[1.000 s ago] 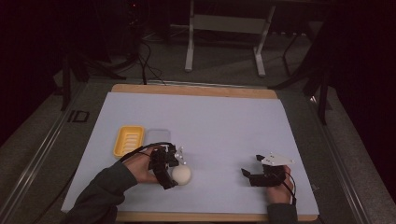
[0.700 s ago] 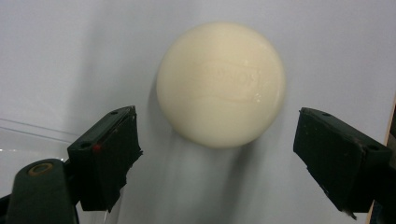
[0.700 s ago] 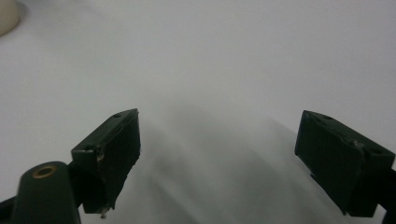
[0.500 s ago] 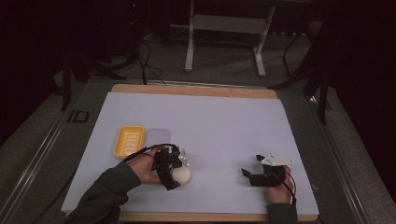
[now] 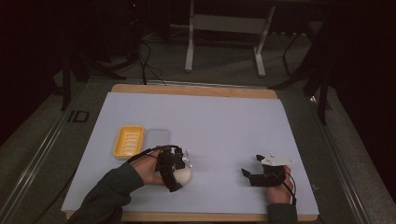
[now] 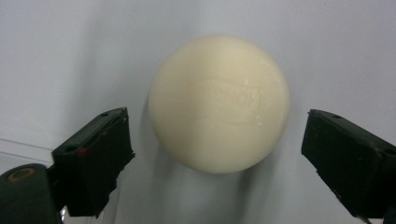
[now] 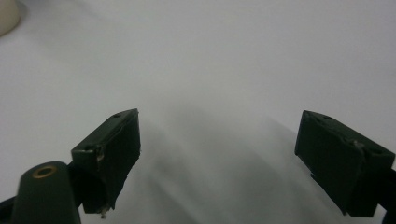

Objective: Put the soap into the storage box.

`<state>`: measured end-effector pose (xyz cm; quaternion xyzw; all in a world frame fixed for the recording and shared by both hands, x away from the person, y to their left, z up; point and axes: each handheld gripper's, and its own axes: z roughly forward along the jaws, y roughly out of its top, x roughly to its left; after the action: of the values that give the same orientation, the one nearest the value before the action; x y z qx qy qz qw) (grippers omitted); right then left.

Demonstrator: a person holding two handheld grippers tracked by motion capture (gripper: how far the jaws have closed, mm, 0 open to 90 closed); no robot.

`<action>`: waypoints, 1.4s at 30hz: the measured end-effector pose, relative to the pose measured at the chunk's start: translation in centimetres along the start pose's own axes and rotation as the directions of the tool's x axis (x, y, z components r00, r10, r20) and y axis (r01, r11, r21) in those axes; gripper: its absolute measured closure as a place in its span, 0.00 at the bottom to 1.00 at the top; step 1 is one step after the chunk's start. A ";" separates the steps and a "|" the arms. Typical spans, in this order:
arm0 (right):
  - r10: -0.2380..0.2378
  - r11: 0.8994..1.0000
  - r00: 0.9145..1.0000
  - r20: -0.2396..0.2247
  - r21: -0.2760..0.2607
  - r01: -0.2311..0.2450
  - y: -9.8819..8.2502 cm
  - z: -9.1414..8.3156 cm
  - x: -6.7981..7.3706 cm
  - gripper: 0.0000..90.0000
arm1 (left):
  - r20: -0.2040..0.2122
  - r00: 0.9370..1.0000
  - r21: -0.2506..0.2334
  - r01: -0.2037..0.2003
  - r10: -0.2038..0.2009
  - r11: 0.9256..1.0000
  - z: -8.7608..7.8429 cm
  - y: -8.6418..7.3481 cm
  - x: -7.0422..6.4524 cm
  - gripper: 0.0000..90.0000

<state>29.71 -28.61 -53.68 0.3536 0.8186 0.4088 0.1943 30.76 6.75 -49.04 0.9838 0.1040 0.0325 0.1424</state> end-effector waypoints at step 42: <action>-0.002 1.000 1.000 -0.001 0.001 0.002 0.0 0.0 0.0 0.16 | 0.025 0.999 0.090 -0.029 0.026 0.996 2.0 1.6 0.4 0.25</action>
<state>29.71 -28.61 -53.69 0.3526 0.8193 0.4083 0.1942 31.69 4.79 -50.50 0.9909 0.0901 0.0183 0.0984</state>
